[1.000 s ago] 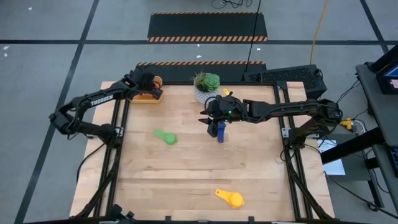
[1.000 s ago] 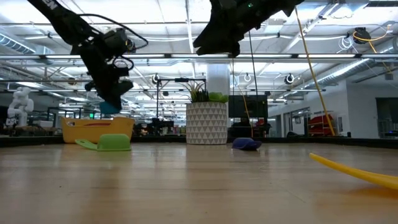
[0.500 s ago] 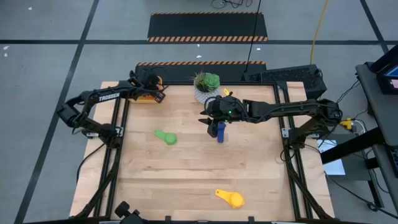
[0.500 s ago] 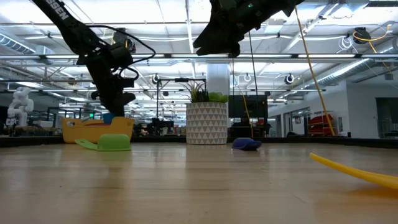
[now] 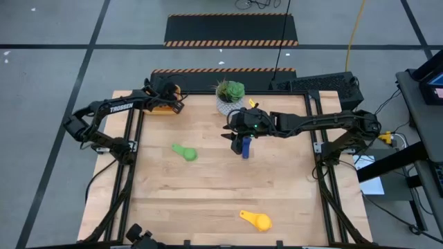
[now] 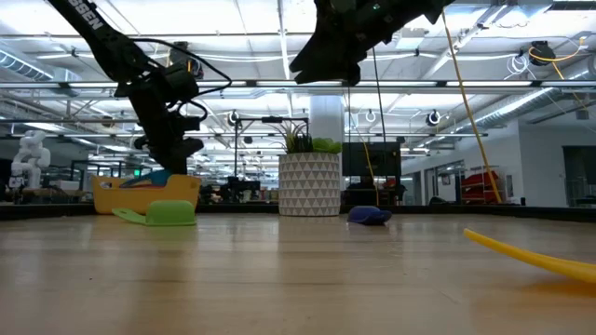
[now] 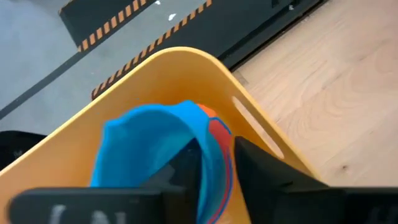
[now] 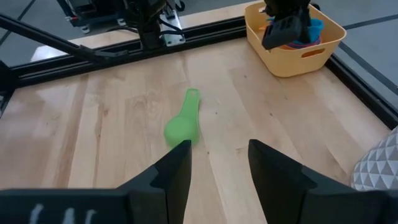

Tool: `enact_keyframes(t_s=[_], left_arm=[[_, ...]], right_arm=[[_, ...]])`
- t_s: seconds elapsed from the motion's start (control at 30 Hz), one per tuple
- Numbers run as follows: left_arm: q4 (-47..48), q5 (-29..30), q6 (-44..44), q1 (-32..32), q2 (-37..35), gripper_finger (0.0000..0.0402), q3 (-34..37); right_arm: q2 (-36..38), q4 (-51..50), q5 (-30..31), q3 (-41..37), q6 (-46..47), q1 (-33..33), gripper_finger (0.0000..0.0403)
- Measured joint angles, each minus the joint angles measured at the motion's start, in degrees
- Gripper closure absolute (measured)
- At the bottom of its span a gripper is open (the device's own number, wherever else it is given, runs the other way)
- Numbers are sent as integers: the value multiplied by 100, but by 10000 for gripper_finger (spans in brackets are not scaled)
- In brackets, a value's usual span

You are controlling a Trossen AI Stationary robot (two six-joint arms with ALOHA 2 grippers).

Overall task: Nest measuring cups in basket
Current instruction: Stack the light blue measuring cup on top of the dark orange measuring cup in the yellow bin, then stack the yellow measuring cup on top of the light blue measuring cup in the yellow bin

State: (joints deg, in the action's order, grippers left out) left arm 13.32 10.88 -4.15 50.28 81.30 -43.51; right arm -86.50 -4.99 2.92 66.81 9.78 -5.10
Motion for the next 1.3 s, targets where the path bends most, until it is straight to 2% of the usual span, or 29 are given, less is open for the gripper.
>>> enact_keyframes(t_s=[0.13,0.27,0.4,0.6,0.7,0.87,1.1,1.3], left_arm=[[16,158,22,0,0,246,-28],[288,183,19,-36,-130,209,-314],[703,224,100,-212,-465,198,-662],[1700,222,514,-827,-922,197,-684],[2236,154,642,-1369,-1043,200,-680],[2688,63,719,-2687,-1318,226,-675],[2577,123,872,-4727,-1734,270,-582],[2588,456,1272,-5953,-1762,279,-361]], right_arm=[[0,2,-2,0,-4,30,250],[0,2,0,0,-17,30,250],[0,3,0,0,-23,30,250],[0,-76,-15,0,-63,39,250],[0,-290,-16,0,-63,39,250],[0,-708,-15,0,-18,76,250],[0,-1373,-17,0,82,348,250],[0,-2014,-15,0,474,748,250]])
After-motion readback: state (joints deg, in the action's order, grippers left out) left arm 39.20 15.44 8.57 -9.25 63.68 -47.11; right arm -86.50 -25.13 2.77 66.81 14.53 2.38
